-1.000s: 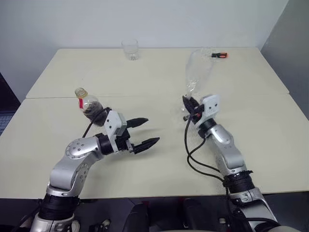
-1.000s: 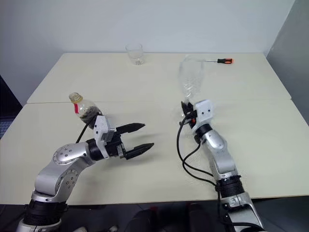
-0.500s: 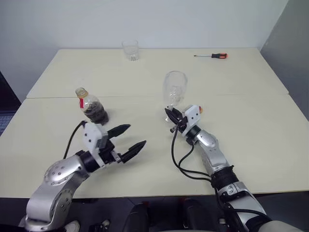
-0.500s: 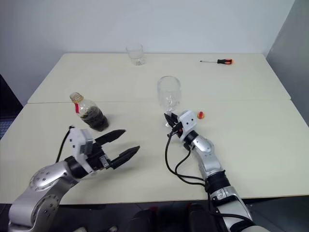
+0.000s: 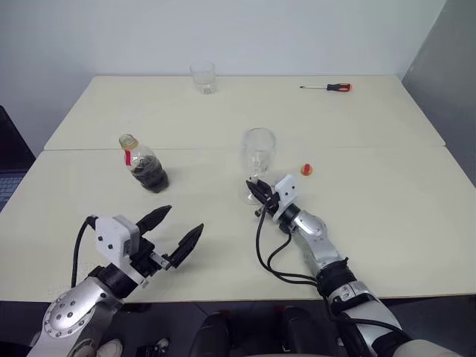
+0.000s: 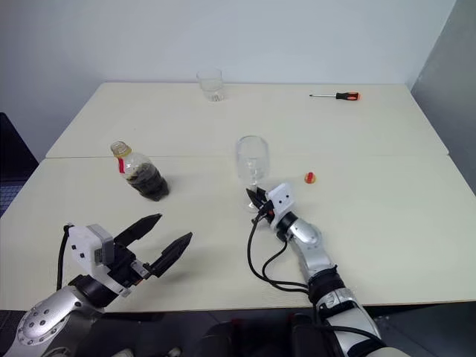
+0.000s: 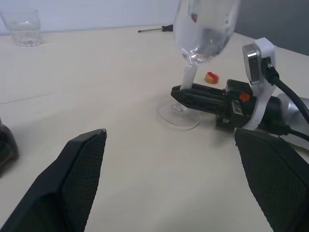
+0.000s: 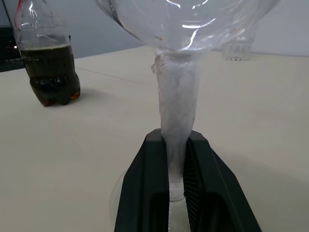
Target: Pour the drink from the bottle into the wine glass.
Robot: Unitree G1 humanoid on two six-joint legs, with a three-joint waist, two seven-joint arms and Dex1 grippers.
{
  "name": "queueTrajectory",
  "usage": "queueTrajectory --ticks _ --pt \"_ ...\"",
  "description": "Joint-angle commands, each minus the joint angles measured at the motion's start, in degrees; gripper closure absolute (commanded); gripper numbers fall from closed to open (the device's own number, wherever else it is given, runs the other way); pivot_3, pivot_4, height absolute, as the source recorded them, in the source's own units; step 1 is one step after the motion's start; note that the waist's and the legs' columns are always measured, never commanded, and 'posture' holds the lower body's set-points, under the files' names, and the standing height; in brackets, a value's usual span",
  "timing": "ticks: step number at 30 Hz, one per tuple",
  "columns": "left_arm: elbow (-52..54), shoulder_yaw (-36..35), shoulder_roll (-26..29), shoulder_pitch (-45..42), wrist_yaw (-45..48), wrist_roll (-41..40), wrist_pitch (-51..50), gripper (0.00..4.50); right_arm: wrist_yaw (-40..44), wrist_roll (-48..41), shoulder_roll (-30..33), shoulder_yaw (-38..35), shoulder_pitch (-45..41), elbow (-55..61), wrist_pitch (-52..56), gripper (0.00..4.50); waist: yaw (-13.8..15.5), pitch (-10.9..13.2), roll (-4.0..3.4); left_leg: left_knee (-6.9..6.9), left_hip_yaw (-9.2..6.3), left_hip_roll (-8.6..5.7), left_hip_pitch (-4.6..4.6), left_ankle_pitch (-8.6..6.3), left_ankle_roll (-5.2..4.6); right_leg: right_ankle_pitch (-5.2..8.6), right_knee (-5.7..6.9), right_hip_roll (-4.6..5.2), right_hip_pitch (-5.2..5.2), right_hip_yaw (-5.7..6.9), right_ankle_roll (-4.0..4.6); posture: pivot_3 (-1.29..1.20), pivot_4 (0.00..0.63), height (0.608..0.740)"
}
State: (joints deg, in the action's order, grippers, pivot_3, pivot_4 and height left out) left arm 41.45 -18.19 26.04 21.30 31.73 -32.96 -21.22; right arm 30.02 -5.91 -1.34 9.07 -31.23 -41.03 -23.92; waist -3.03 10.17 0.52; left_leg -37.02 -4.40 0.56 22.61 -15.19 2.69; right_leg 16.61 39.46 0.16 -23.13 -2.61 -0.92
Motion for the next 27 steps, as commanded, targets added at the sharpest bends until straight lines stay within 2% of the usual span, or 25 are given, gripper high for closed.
queueTrajectory --ticks 1,18,27 --pt "2.7 -1.1 0.2 0.3 -0.6 0.3 1.9 0.0 0.5 1.1 -1.0 0.2 -2.4 -1.0 -2.7 4.36 0.0 0.0 0.04 0.0 0.01 0.0 -0.01 0.0 0.01 0.0 0.0 0.0 0.0 0.01 0.0 0.0 0.15 0.74" --pt "0.4 -0.8 1.4 -1.6 0.4 0.2 2.9 0.0 3.6 4.1 0.9 1.0 -3.6 -3.2 -1.5 4.36 0.0 0.0 0.05 -0.01 0.07 0.0 -0.07 0.02 0.03 0.0 0.1 -0.02 0.0 0.04 0.0 0.0 0.15 0.74" --pt "-0.5 0.4 1.7 -3.3 0.8 0.0 2.7 0.0 5.8 3.2 1.1 0.2 -3.3 -1.7 0.3 1.41 0.0 -0.1 0.1 -0.01 0.07 0.0 -0.1 0.02 0.03 0.0 0.12 -0.02 0.01 0.06 0.01 0.0 0.15 0.74"
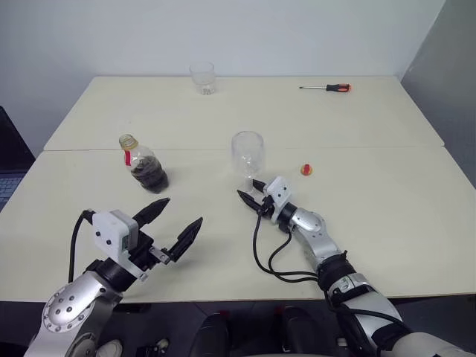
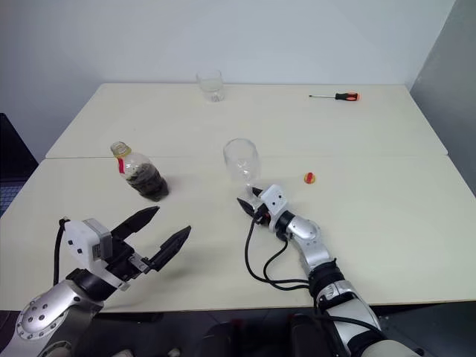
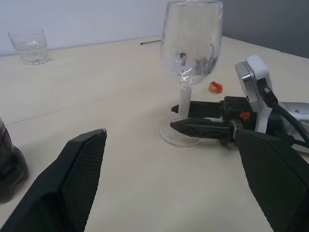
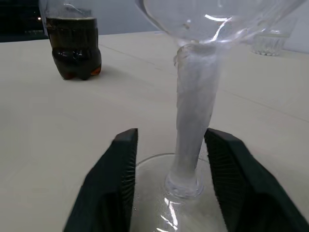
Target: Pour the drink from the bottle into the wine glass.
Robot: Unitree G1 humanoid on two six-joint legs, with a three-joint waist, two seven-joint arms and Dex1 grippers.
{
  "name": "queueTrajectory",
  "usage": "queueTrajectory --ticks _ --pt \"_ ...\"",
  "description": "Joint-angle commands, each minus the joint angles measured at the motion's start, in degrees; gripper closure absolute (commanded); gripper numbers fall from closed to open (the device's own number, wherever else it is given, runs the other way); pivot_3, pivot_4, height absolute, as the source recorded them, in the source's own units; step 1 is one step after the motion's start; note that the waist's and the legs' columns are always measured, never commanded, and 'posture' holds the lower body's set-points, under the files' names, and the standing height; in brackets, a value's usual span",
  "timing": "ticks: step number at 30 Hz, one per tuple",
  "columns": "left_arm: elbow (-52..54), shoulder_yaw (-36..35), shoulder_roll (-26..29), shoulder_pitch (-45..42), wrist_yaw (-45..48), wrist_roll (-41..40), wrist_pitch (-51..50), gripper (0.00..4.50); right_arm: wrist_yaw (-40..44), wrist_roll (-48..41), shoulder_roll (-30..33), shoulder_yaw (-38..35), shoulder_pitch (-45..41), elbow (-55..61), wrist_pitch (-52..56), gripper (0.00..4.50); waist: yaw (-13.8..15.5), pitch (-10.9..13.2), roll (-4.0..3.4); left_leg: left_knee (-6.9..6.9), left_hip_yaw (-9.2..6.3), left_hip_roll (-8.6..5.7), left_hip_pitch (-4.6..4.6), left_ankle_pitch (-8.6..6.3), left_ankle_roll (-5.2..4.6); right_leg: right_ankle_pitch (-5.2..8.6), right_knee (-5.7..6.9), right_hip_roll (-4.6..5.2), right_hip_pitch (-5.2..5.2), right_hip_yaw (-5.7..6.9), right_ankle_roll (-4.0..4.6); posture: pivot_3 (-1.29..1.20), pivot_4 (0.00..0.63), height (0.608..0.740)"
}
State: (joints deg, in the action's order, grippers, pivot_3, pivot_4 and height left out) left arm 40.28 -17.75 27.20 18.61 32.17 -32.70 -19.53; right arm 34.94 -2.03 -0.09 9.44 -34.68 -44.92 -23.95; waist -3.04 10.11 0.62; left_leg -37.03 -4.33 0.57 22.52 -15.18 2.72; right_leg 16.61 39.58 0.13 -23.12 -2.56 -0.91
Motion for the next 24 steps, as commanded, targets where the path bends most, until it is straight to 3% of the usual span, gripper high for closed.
queueTrajectory --ticks 1,4,12,24 --pt "0.5 -0.1 0.6 -0.8 0.4 -0.3 1.0 0.0 0.9 -0.6 -0.1 -0.2 0.2 2.3 0.4 1.04 0.0 0.0 0.0 0.0 0.0 0.0 0.0 0.0 0.0 0.0 0.01 0.0 0.0 0.0 0.0 0.0 0.15 0.74" --pt "0.4 -0.1 0.5 -0.9 0.4 -0.2 1.1 0.0 0.9 -0.8 0.2 -0.5 0.7 3.3 0.9 0.02 0.0 0.0 0.0 0.0 0.0 0.0 -0.01 0.0 0.0 0.0 0.01 0.0 0.0 0.0 0.0 0.0 0.15 0.74" --pt "0.3 -0.5 0.7 -0.8 0.6 -0.3 1.1 0.0 4.0 -3.7 3.7 -0.5 6.8 17.9 7.6 0.02 0.2 0.0 0.01 -0.01 -0.05 -0.01 0.01 0.0 0.0 0.0 0.01 0.02 0.01 0.0 0.0 0.0 0.15 0.74" --pt "-3.9 -1.3 -1.0 0.4 -1.1 3.0 3.9 0.0 6.3 -11.2 17.3 -3.5 24.8 52.9 26.8 0.02 1.2 0.0 0.02 -0.02 -0.08 -0.01 0.0 0.0 -0.01 0.0 -0.01 0.01 0.02 -0.01 -0.01 0.0 0.15 0.74"
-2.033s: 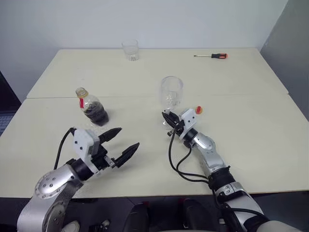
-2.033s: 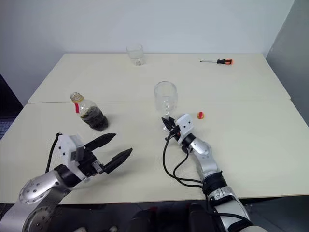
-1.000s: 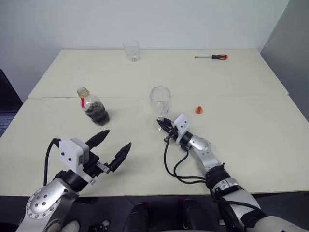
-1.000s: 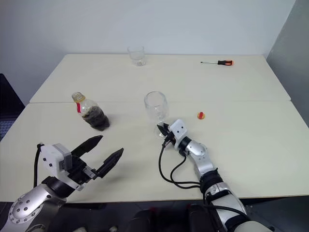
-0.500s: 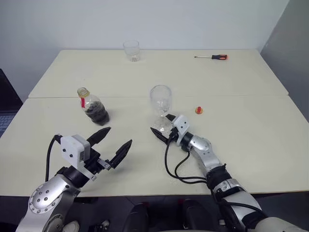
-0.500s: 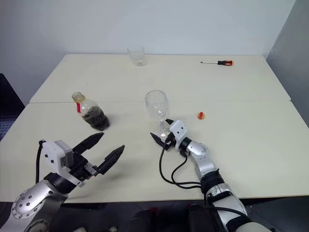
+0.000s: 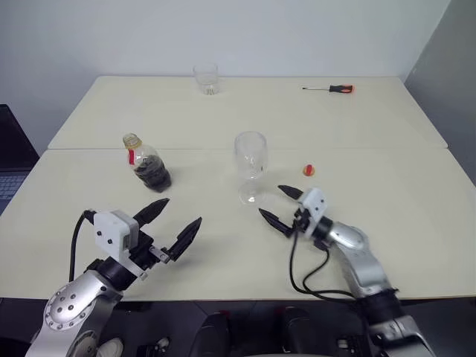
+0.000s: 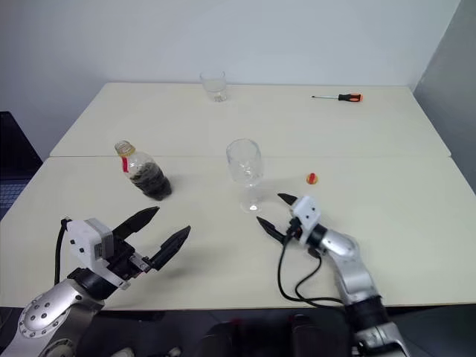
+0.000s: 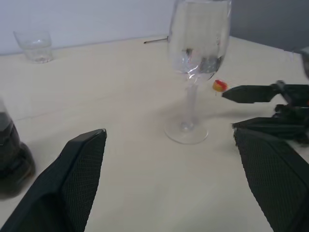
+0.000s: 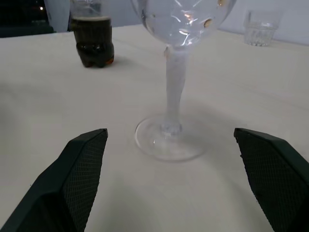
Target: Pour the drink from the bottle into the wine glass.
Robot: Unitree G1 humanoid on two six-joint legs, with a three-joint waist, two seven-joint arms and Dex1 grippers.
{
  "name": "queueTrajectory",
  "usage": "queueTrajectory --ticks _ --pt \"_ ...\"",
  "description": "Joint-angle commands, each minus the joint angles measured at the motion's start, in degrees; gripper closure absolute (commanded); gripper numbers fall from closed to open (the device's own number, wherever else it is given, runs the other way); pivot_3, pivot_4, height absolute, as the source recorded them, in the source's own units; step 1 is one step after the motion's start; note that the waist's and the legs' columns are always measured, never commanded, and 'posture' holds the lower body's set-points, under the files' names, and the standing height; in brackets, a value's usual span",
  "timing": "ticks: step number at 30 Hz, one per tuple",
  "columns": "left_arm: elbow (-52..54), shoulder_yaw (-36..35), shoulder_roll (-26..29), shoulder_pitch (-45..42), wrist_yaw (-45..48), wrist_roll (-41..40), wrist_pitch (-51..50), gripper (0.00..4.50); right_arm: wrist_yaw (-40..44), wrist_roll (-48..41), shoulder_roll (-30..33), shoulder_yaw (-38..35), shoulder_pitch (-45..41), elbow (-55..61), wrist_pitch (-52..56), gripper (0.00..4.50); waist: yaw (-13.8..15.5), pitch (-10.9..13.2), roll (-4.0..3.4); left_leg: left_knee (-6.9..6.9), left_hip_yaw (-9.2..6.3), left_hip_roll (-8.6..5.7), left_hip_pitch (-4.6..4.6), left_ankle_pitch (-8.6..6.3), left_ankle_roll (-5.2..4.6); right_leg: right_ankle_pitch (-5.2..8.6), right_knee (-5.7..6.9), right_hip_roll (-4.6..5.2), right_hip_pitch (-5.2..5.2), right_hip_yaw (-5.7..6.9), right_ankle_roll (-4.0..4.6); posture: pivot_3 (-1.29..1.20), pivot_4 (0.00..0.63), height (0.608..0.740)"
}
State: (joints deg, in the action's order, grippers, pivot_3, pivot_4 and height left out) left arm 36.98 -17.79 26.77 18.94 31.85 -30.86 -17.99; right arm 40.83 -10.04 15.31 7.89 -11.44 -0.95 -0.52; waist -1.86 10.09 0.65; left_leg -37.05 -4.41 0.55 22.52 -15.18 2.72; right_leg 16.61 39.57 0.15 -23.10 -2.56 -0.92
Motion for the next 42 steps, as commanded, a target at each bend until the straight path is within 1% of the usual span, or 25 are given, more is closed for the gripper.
queueTrajectory --ticks 1,5,9,12,14,17,21,23,28,32,42 --pt "-1.4 -1.6 -0.9 0.0 -1.4 1.7 2.6 0.0 0.4 -4.3 3.2 -2.7 3.0 12.3 5.0 0.02 0.0 0.0 0.01 0.0 0.0 0.0 0.0 0.0 0.0 0.0 0.01 0.0 0.0 0.0 0.0 0.0 0.15 0.74" --pt "-4.4 -2.2 -2.7 -0.1 -4.0 3.7 3.9 0.0 -0.6 -8.6 7.0 -5.8 7.6 23.2 11.0 0.02 0.1 0.0 0.03 0.0 0.01 0.0 -0.01 0.0 0.0 0.01 -0.01 -0.02 0.04 0.03 0.0 0.0 0.15 0.74" --pt "-8.1 -2.9 -4.1 -1.4 -6.6 6.0 5.7 0.0 -2.4 -13.0 9.2 -8.6 10.6 32.0 16.4 0.02 0.1 -0.1 0.08 -0.01 0.0 0.0 -0.07 0.0 0.0 0.01 -0.05 -0.02 0.15 0.04 -0.01 0.0 0.15 0.74" --pt "-11.5 -2.8 -4.6 -3.3 -7.8 7.8 7.4 0.0 -3.8 -16.3 10.3 -10.5 12.8 37.4 19.7 0.02 0.1 0.0 0.1 0.02 -0.08 0.01 -0.34 0.0 0.0 0.02 -0.23 -0.04 0.54 0.08 -0.01 0.0 0.15 0.74" --pt "-14.2 -2.6 -4.6 -5.1 -8.1 8.6 8.4 0.0 -3.9 -18.0 11.2 -11.4 15.0 40.2 21.0 0.02 0.2 -0.1 0.11 0.1 -0.15 0.01 -0.66 -0.01 -0.01 0.04 -0.52 -0.04 0.99 0.18 -0.02 0.0 0.15 0.74" --pt "-18.7 -2.5 -4.3 -8.5 -8.3 9.7 10.0 0.0 -4.4 -19.3 12.2 -11.7 16.9 42.4 22.2 0.02 0.3 -0.1 0.19 0.07 -0.14 -0.03 -0.65 -0.01 -0.01 0.04 -0.55 -0.06 1.02 0.18 -0.03 0.0 0.15 0.74" --pt "-24.6 -1.8 -3.7 -14.3 -8.3 11.6 11.9 0.0 -7.5 -19.8 12.0 -12.0 16.5 43.6 24.5 0.02 0.3 -0.2 0.29 0.06 -0.14 -0.02 -0.66 -0.01 -0.01 0.04 -0.54 -0.07 1.03 0.19 -0.03 0.0 0.15 0.74" --pt "-28.2 -1.8 -2.6 -18.0 -7.8 12.5 12.8 0.0 -9.1 -21.0 12.0 -12.8 16.2 45.6 26.0 0.02 0.3 -0.2 0.3 0.06 -0.15 -0.02 -0.66 -0.01 -0.01 0.04 -0.54 -0.08 1.02 0.2 -0.02 0.0 0.15 0.74" --pt "-35.1 -2.6 -0.3 -24.0 -7.0 13.5 14.8 0.0 -11.6 -24.2 13.1 -15.2 16.8 49.7 29.0 0.02 0.3 -0.2 0.31 0.07 -0.13 -0.03 -0.65 -0.01 0.0 0.03 -0.55 -0.07 1.02 0.21 -0.02 0.0 0.15 0.74" --pt "-39.0 -2.1 0.7 -26.9 -6.2 14.0 16.4 0.0 -13.3 -26.4 13.4 -15.9 18.9 53.0 30.3 0.02 0.3 -0.2 0.35 0.08 -0.14 -0.02 -0.65 -0.01 0.0 0.03 -0.55 -0.05 1.02 0.22 -0.02 0.0 0.15 0.74" --pt "-47.8 -0.3 2.1 -34.3 -3.1 14.8 19.3 0.0 -12.4 -27.9 14.5 -14.7 22.7 56.8 28.3 0.02 0.3 -0.2 0.42 0.06 -0.17 -0.02 -0.64 -0.01 0.0 0.03 -0.53 -0.04 1.02 0.26 -0.03 0.0 0.15 0.74"
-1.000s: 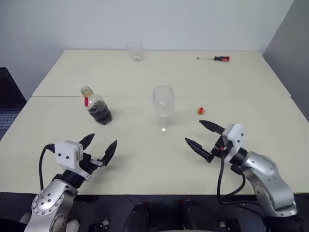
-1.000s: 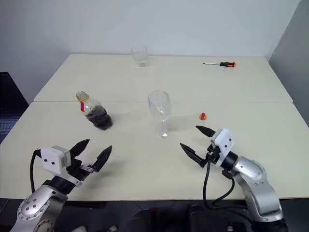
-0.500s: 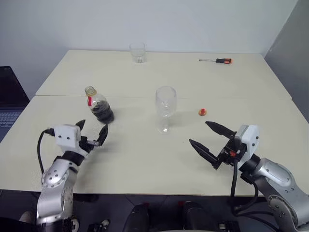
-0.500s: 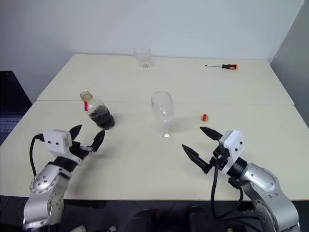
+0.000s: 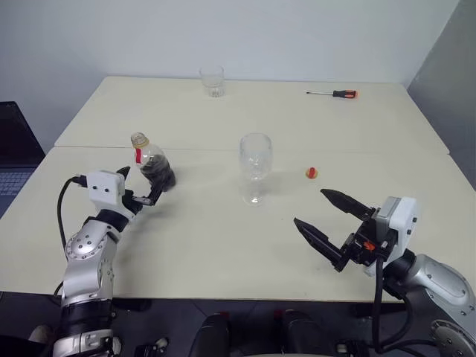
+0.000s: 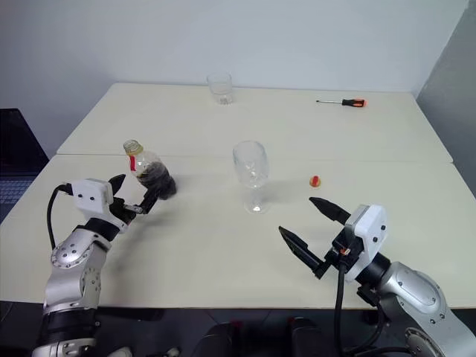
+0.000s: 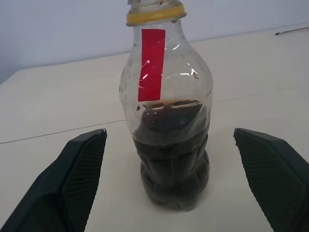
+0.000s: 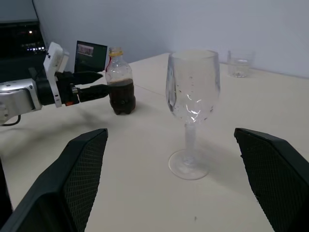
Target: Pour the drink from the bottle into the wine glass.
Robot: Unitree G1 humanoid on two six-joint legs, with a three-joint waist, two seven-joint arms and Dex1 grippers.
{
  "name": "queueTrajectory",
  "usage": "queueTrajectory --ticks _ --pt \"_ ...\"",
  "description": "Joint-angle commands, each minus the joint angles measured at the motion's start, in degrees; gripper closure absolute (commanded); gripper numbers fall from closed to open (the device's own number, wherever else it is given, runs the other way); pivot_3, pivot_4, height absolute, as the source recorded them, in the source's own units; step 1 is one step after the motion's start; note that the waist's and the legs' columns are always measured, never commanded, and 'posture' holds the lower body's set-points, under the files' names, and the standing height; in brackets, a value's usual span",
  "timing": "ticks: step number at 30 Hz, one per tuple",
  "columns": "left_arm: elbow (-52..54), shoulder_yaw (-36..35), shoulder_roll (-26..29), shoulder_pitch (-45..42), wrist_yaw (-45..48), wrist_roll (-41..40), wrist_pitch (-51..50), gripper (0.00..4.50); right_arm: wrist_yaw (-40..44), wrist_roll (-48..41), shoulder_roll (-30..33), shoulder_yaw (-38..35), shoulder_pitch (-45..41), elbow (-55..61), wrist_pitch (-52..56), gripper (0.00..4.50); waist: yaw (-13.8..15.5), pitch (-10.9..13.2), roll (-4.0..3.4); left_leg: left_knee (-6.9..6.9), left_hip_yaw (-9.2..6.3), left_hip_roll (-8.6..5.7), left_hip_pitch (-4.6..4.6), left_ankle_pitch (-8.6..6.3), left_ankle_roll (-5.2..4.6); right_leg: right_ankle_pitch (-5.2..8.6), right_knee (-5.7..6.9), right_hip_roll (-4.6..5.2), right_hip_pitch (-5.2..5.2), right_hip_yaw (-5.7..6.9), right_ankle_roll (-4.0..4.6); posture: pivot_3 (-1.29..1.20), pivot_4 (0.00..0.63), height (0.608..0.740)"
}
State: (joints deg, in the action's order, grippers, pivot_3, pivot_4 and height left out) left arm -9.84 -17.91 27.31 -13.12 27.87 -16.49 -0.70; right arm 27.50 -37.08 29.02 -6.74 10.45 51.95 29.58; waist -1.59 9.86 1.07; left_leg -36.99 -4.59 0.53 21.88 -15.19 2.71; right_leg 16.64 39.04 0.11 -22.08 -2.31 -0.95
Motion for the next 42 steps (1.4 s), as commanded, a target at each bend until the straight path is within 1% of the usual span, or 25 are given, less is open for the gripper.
queueTrajectory --ticks 1,13,24,34,42 --pt "-1.6 -0.1 1.7 -2.8 1.2 0.5 2.3 0.0 1.3 -0.8 0.9 0.1 1.2 4.2 -2.2 0.02 0.0 0.0 0.01 0.0 0.0 -0.01 0.0 0.0 0.0 0.0 0.0 0.0 0.0 0.01 0.0 0.0 0.15 0.74" --pt "-8.1 0.9 3.0 -7.6 4.1 1.0 5.1 0.0 2.8 -2.2 1.8 -0.3 2.6 5.3 -6.4 0.02 0.0 0.0 0.06 0.0 0.01 0.0 0.0 0.0 0.0 0.0 -0.01 0.0 0.0 0.03 0.0 0.0 0.15 0.74" --pt "-14.1 2.3 2.3 -11.5 6.1 1.7 7.7 0.0 2.7 -2.1 2.5 0.9 2.0 4.6 -7.1 0.02 0.0 0.0 0.08 0.0 0.0 -0.01 0.0 0.0 0.0 0.0 0.0 0.0 0.0 0.05 0.0 0.0 0.15 0.74" --pt "-22.1 3.6 2.0 -16.9 7.5 2.4 11.2 0.0 2.8 -1.3 2.7 1.1 1.4 3.5 -7.3 0.02 0.0 0.0 0.13 -0.01 0.01 -0.03 0.01 0.0 0.0 -0.01 0.0 -0.01 0.0 0.1 -0.01 0.0 0.15 0.74" --pt "-30.6 4.5 1.8 -20.2 8.4 3.5 14.1 0.0 2.3 -1.2 2.6 1.2 1.3 3.5 -6.9 0.02 0.0 0.0 0.14 -0.01 0.01 -0.05 0.01 0.0 0.0 -0.01 0.01 -0.03 0.0 0.14 -0.01 0.0 0.15 0.74"
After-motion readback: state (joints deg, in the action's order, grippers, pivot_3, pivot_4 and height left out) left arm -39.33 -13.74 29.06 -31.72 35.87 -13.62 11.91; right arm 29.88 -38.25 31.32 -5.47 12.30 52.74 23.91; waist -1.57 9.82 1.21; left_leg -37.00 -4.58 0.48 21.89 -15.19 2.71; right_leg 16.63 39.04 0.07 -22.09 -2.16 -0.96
